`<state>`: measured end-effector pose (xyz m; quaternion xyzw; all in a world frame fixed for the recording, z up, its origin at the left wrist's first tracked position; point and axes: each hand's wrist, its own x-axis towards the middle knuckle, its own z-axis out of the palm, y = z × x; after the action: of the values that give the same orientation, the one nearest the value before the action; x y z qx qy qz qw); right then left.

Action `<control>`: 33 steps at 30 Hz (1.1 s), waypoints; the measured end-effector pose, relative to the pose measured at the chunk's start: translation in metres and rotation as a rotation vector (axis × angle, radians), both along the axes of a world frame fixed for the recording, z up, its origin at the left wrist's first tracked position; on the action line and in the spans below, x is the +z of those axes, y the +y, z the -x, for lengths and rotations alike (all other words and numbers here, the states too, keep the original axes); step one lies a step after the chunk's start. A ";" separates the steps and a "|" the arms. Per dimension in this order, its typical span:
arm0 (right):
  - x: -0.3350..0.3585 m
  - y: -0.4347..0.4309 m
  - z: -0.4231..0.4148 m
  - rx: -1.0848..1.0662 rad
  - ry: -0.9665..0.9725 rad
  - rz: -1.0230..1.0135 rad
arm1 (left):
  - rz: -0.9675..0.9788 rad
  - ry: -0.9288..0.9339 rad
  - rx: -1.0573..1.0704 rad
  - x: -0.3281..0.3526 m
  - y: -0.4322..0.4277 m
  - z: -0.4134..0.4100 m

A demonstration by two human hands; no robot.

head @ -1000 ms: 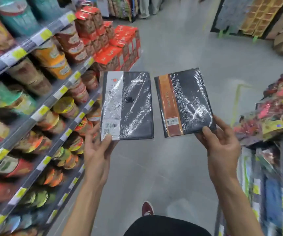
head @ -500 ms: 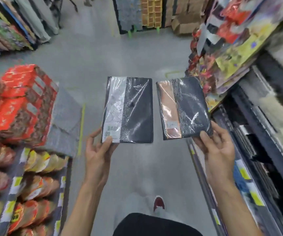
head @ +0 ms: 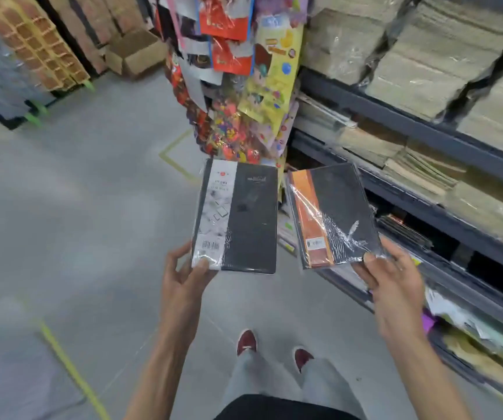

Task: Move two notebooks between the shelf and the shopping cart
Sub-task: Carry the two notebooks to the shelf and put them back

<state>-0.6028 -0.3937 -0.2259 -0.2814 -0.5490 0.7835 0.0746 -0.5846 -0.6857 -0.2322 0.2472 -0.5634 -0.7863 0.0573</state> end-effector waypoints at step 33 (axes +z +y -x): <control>-0.166 0.077 -0.016 -0.783 -0.001 0.006 | -0.144 0.055 -0.589 -0.171 0.125 0.146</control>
<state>-0.5866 -0.3172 -0.3916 -0.4703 -0.3979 0.6970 0.3670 -0.7309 -0.5605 -0.4037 0.0551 -0.5519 -0.8133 -0.1756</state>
